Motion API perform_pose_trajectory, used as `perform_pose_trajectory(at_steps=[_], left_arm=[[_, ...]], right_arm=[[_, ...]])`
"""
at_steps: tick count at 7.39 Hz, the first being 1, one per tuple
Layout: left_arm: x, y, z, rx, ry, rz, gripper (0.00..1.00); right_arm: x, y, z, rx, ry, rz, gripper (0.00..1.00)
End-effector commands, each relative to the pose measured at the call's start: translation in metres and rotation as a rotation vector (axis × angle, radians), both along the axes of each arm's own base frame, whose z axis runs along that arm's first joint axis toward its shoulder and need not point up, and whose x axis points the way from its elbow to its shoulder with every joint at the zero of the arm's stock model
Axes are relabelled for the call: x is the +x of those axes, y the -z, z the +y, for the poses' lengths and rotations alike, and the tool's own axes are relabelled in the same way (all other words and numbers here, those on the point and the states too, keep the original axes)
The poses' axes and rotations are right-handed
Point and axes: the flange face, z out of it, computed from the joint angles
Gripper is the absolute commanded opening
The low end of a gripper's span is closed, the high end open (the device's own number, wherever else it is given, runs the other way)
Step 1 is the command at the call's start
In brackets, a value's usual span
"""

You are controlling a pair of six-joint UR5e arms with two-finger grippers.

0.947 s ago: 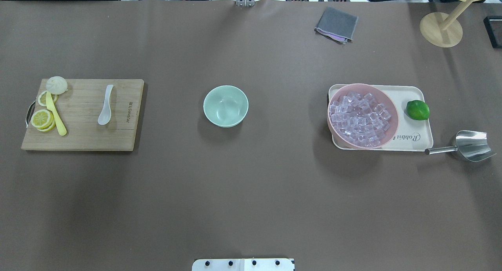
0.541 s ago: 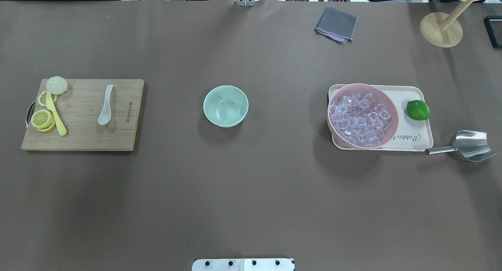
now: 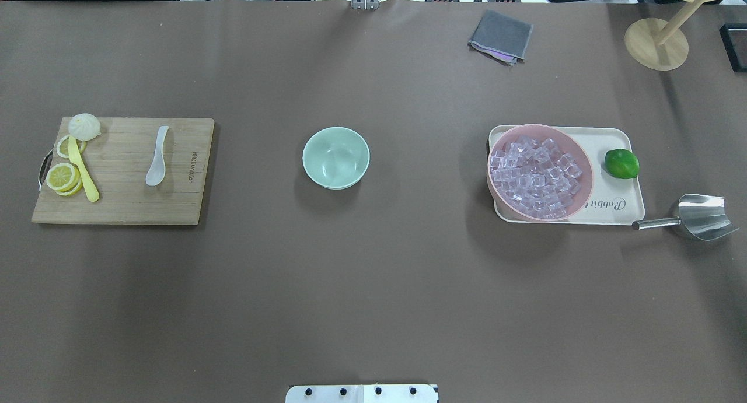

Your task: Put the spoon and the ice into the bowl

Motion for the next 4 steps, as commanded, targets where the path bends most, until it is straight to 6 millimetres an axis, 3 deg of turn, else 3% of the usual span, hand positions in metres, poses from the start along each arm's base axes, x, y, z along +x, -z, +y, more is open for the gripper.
perform_pose_trajectory(at_steps=[1, 3, 4], left_arm=[[-0.003, -0.009, -0.010, 0.077, 0.045, -0.026, 0.99], [-0.002, -0.021, -0.007, 0.111, 0.041, -0.013, 0.99], [0.003, -0.011, -0.010, 0.105, 0.056, 0.039, 0.99]], right_arm=[[-0.005, 0.028, -0.018, 0.094, 0.010, -0.009, 1.00], [-0.033, 0.043, -0.025, 0.161, 0.071, -0.029, 1.00], [-0.051, 0.052, -0.031, 0.182, 0.110, -0.043, 1.00]])
